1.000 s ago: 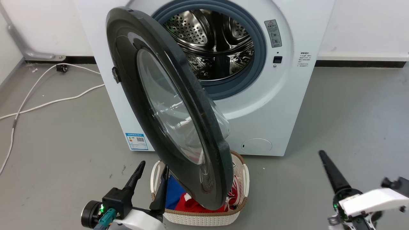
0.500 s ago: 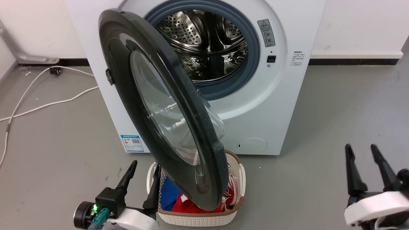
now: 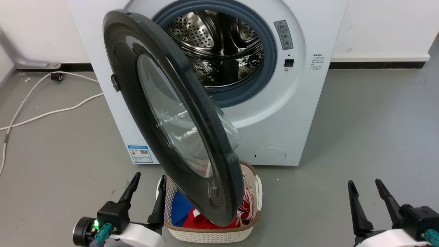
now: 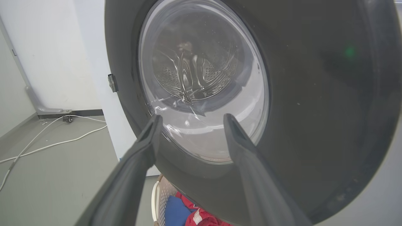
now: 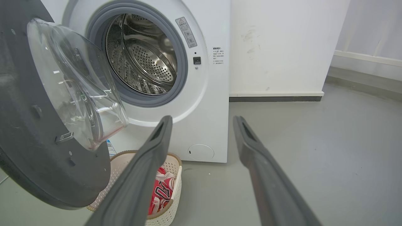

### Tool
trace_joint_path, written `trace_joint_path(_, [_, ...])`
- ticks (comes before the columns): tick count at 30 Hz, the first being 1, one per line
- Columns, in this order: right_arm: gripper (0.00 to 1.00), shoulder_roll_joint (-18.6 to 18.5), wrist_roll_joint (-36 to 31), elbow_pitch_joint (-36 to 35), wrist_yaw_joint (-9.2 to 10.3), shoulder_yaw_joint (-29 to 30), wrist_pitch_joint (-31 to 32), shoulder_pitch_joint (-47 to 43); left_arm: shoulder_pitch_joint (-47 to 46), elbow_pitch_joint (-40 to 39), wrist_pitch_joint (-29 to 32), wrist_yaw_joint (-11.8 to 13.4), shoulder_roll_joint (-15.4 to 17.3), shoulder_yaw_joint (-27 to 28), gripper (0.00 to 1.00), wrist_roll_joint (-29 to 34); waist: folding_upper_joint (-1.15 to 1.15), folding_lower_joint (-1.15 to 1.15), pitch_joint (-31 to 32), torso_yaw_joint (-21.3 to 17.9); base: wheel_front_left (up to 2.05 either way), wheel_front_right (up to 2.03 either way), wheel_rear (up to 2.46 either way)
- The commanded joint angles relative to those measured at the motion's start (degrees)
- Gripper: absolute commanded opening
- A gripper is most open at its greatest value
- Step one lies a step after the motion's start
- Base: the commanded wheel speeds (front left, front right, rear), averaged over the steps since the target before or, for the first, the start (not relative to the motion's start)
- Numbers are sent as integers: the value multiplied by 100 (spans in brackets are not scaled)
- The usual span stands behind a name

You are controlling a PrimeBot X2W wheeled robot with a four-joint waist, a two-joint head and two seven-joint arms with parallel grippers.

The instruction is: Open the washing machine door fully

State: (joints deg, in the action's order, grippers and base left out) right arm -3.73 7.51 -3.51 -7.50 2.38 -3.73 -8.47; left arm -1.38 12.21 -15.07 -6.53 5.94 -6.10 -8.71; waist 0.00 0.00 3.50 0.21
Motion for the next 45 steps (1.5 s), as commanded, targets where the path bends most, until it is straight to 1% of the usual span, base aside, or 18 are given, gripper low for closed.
trace_joint_path(1, [100,25,4,-31,1,-12,20,-8,30,13,-14,31,10,16,100,42,0,0,0,-5,0,0,0])
trace_joint_path(8, [100,60,30,-30,1,-35,45,116,94,90,-14,30,-41,-11,100,-2,0,0,-6,27,0,0,0])
trace_joint_path(9, [100,62,28,-29,1,-41,42,126,90,95,-14,30,-47,-12,98,-11,0,0,-10,37,0,0,0])
trace_joint_path(10, [100,65,24,-25,1,-47,42,135,83,101,-14,28,-51,-17,48,-16,0,0,-13,45,0,0,0])
trace_joint_path(11, [100,68,15,-20,1,-51,41,142,72,106,-14,26,-55,-21,25,-26,0,0,-16,54,0,0,0])
trace_joint_path(12, [100,68,15,-14,1,-54,42,142,56,113,-14,23,-58,-22,0,-33,0,0,-19,61,0,0,0])
trace_joint_path(21, [100,85,-23,34,1,-45,33,164,-198,-42,-14,18,-54,-2,0,-50,0,0,-42,76,0,0,0])
trace_joint_path(27, [100,90,-24,78,1,-35,-10,153,-685,-718,-14,59,-49,20,0,3,0,0,-31,89,0,0,0])
trace_joint_path(32, [100,93,-13,110,1,-25,-20,150,-1162,-1346,-14,142,-109,-33,0,33,0,0,-3,65,0,0,0])
trace_joint_path(39, [100,93,42,142,1,-12,11,135,-1900,-2167,94,135,-205,-476,0,56,0,0,26,54,0,0,0])
trace_joint_path(45, [100,93,29,110,1,47,36,90,-2213,-2690,282,119,-262,-1024,0,-81,0,0,32,56,0,0,0])
